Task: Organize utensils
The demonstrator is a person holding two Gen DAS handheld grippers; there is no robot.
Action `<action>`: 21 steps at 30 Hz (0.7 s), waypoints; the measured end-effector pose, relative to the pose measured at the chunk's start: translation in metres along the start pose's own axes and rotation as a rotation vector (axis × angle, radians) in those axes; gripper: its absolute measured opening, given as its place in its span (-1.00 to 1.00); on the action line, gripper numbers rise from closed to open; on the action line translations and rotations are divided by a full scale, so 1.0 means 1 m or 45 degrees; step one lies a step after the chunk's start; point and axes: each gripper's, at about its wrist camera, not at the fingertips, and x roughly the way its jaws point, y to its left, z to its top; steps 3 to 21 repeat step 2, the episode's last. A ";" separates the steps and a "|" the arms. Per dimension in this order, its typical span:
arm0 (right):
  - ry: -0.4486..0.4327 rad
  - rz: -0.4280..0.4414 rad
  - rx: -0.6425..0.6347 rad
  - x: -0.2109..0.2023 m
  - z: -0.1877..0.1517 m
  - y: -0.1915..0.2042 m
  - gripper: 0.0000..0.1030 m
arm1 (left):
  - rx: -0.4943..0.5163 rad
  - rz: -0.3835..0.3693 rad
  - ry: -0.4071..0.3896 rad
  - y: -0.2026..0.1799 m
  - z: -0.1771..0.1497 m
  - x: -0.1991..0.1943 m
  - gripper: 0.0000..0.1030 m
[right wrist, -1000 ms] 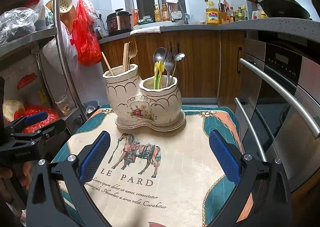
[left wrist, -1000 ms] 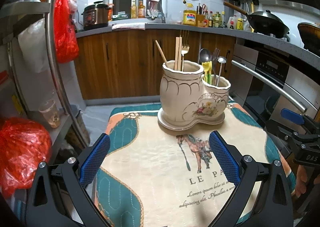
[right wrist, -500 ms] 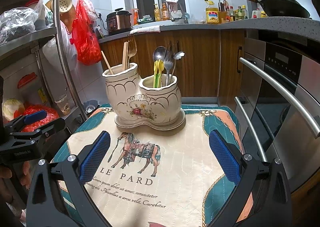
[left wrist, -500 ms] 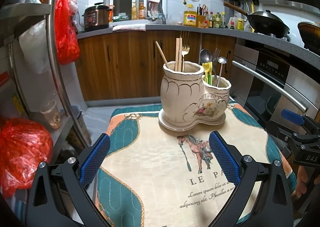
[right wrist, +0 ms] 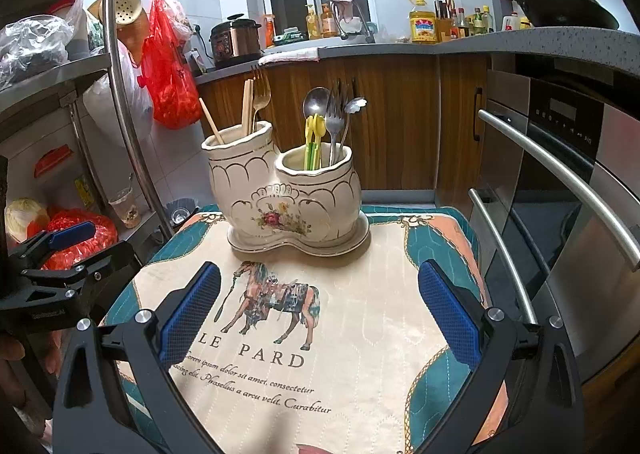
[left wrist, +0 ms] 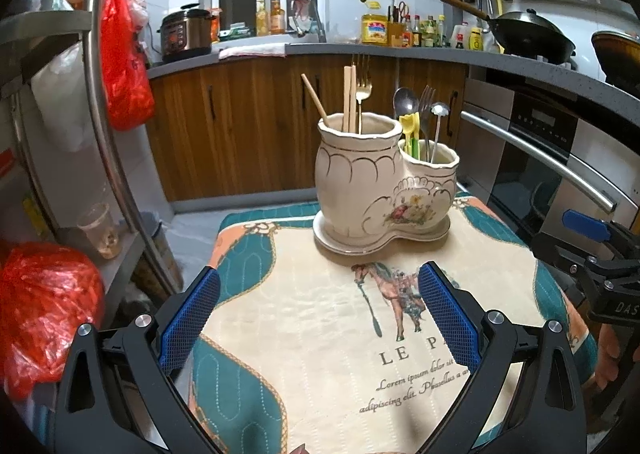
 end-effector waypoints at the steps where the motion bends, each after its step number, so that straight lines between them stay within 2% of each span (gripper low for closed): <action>1: 0.003 0.001 0.002 0.000 0.000 0.000 0.90 | -0.003 0.001 0.002 0.000 0.000 0.001 0.91; 21: 0.008 0.002 0.008 0.001 -0.001 -0.001 0.90 | -0.005 0.003 0.003 0.001 0.000 0.001 0.91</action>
